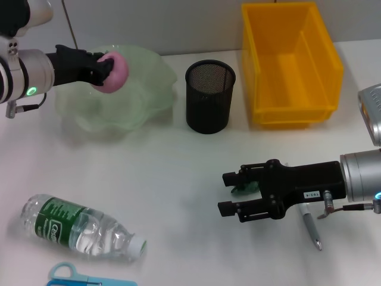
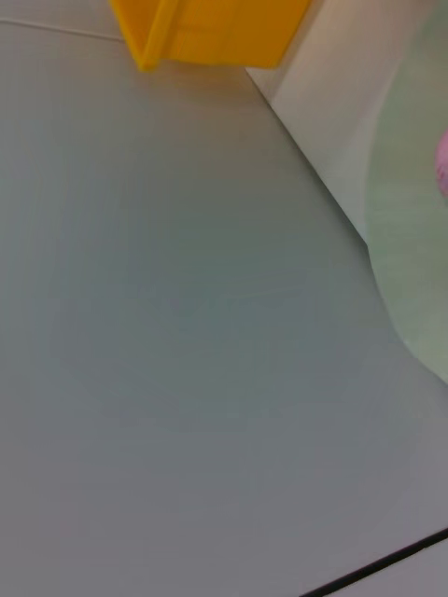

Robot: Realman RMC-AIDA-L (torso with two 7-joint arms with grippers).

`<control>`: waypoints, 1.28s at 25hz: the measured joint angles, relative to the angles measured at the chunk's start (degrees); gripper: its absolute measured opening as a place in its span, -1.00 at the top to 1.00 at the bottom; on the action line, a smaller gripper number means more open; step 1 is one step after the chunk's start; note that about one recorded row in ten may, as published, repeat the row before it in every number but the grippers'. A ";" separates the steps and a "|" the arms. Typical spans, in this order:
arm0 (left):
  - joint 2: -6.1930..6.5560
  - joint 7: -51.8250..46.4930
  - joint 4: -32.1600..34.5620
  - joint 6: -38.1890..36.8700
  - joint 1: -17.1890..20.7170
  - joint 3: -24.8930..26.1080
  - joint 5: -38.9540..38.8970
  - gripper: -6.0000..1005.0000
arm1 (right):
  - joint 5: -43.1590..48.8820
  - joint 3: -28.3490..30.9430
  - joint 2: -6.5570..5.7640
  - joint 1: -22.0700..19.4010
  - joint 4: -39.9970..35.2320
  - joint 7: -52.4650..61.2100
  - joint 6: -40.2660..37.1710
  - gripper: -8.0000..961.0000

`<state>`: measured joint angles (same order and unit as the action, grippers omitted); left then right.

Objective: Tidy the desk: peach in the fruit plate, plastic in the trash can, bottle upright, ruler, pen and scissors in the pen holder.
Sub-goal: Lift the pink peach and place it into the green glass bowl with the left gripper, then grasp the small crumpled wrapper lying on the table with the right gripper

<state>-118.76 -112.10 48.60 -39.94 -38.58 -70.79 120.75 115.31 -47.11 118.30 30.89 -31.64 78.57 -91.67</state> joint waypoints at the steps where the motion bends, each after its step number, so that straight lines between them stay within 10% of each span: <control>1: 0.00 0.17 -0.04 0.14 0.06 -0.14 0.00 0.79 | 0.00 0.00 0.00 0.01 0.00 0.00 0.05 -0.52; 18: 0.02 0.48 -0.17 1.67 0.09 -0.73 0.02 -0.48 | 0.01 0.00 0.00 0.05 0.00 0.00 0.18 -0.52; 25: 0.16 0.04 -0.06 0.80 0.12 -0.48 -0.06 -0.63 | 0.01 0.01 0.00 0.04 0.00 -0.01 0.17 -0.52; 32: 0.92 3.43 5.57 -22.64 3.27 11.26 -7.91 -0.65 | -0.13 0.59 -0.08 -0.29 0.00 0.02 -0.57 -0.52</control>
<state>-117.84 -108.66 54.16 -62.59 -35.30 -59.53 112.83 115.18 -46.52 118.22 30.60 -31.64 78.59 -92.24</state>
